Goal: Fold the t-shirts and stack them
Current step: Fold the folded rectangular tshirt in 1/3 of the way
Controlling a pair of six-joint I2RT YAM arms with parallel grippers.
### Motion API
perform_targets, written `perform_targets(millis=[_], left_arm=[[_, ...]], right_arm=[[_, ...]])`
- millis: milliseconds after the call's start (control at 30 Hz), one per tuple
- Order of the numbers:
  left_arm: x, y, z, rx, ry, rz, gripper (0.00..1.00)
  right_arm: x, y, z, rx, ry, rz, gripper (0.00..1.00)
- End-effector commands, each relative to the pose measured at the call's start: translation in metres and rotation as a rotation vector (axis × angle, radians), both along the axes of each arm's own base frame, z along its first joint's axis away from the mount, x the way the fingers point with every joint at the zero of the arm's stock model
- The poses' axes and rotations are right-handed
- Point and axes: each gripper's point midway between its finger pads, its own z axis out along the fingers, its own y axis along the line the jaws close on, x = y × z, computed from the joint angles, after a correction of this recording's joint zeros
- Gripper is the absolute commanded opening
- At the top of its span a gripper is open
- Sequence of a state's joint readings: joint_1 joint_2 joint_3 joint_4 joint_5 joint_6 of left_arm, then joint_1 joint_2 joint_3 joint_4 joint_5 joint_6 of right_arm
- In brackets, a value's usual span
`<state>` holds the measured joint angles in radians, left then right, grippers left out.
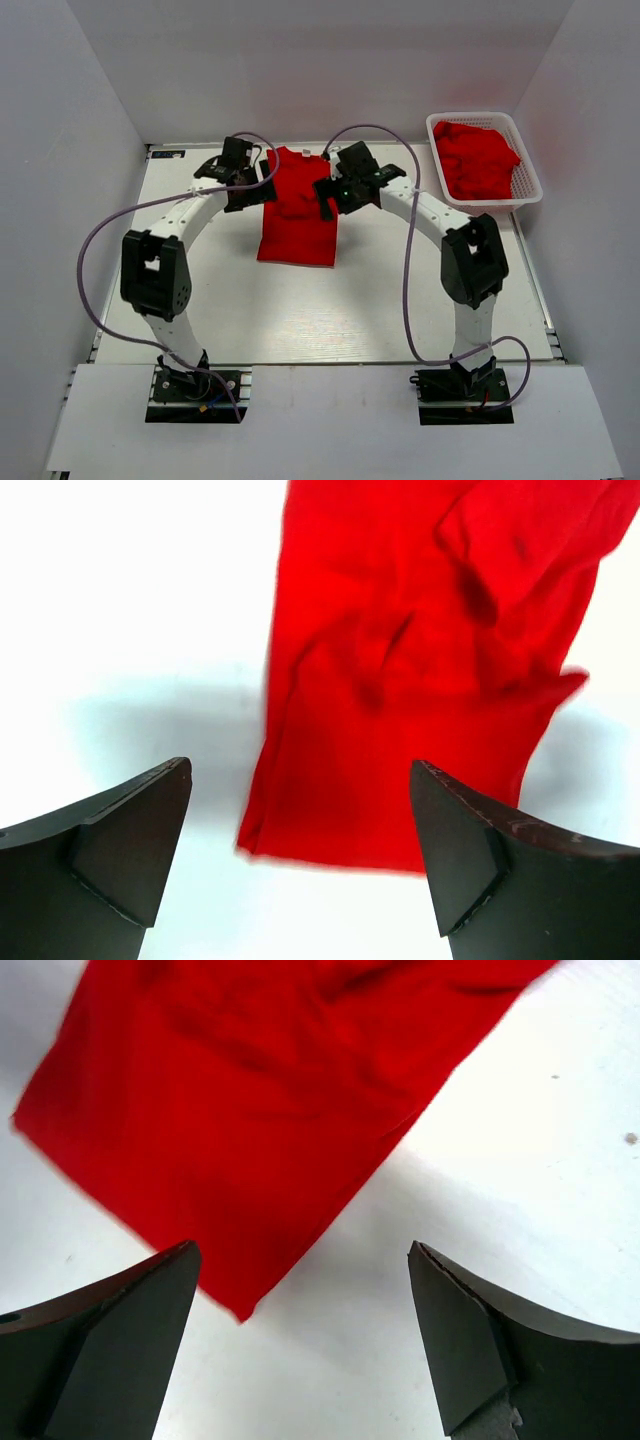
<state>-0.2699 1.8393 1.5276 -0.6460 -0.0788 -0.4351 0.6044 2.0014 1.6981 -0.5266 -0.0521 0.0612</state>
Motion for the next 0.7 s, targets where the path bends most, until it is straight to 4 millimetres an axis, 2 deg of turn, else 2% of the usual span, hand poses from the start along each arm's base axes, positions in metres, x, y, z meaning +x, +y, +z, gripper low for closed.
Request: perform_targets(millis=[0, 33, 100, 133, 167, 200, 267, 300, 333, 400, 433, 500, 567, 633, 667], left_arm=[[-0.023, 0.017, 0.034, -0.012, -0.065, 0.038, 1.00], [-0.035, 0.020, 0.024, -0.004, -0.037, 0.038, 1.00], [-0.053, 0.024, 0.020, -0.007, -0.025, 0.046, 1.00], [-0.061, 0.026, 0.016, -0.011, -0.006, 0.057, 1.00], [-0.068, 0.028, 0.012, -0.006, 0.010, 0.057, 1.00], [-0.082, 0.026, -0.001, -0.021, 0.052, 0.052, 1.00], [-0.089, 0.022, -0.004, -0.051, 0.045, 0.031, 1.00], [-0.100, 0.017, -0.019, -0.076, 0.086, 0.007, 1.00], [-0.103, 0.016, -0.024, -0.082, 0.098, 0.001, 1.00], [-0.112, 0.008, -0.037, -0.104, 0.104, -0.044, 1.00], [-0.114, 0.007, -0.041, -0.102, 0.103, -0.070, 1.00], [-0.115, 0.002, -0.050, -0.112, 0.094, -0.086, 1.00], [-0.113, 0.002, -0.056, -0.109, 0.081, -0.094, 0.99], [-0.109, 0.006, -0.066, -0.107, 0.092, -0.080, 0.99], [-0.107, 0.005, -0.065, -0.110, 0.080, -0.080, 0.97]], right_arm=[[-0.020, 0.013, 0.016, 0.076, -0.020, 0.103, 0.90], [-0.026, 0.021, 0.018, 0.108, -0.004, 0.134, 0.90], [-0.036, 0.035, 0.015, 0.134, 0.020, 0.181, 0.90], [-0.037, 0.040, 0.007, 0.135, 0.047, 0.191, 0.90], [-0.035, 0.046, 0.012, 0.150, 0.038, 0.199, 0.90], [-0.040, 0.049, 0.009, 0.143, 0.065, 0.185, 0.90], [-0.036, 0.049, 0.003, 0.142, 0.082, 0.157, 0.90], [-0.039, 0.050, 0.002, 0.159, 0.112, 0.120, 0.90], [-0.049, 0.041, -0.013, 0.139, 0.145, 0.098, 0.90], [-0.049, 0.037, -0.001, 0.168, 0.108, 0.043, 0.90], [-0.060, 0.025, -0.026, 0.132, 0.138, 0.019, 0.90], [-0.066, 0.020, -0.028, 0.140, 0.153, -0.031, 0.90], [-0.073, 0.010, -0.039, 0.123, 0.176, -0.090, 0.90], [-0.074, 0.007, -0.046, 0.121, 0.175, -0.134, 0.90], [-0.074, 0.003, -0.053, 0.109, 0.183, -0.181, 0.90]])
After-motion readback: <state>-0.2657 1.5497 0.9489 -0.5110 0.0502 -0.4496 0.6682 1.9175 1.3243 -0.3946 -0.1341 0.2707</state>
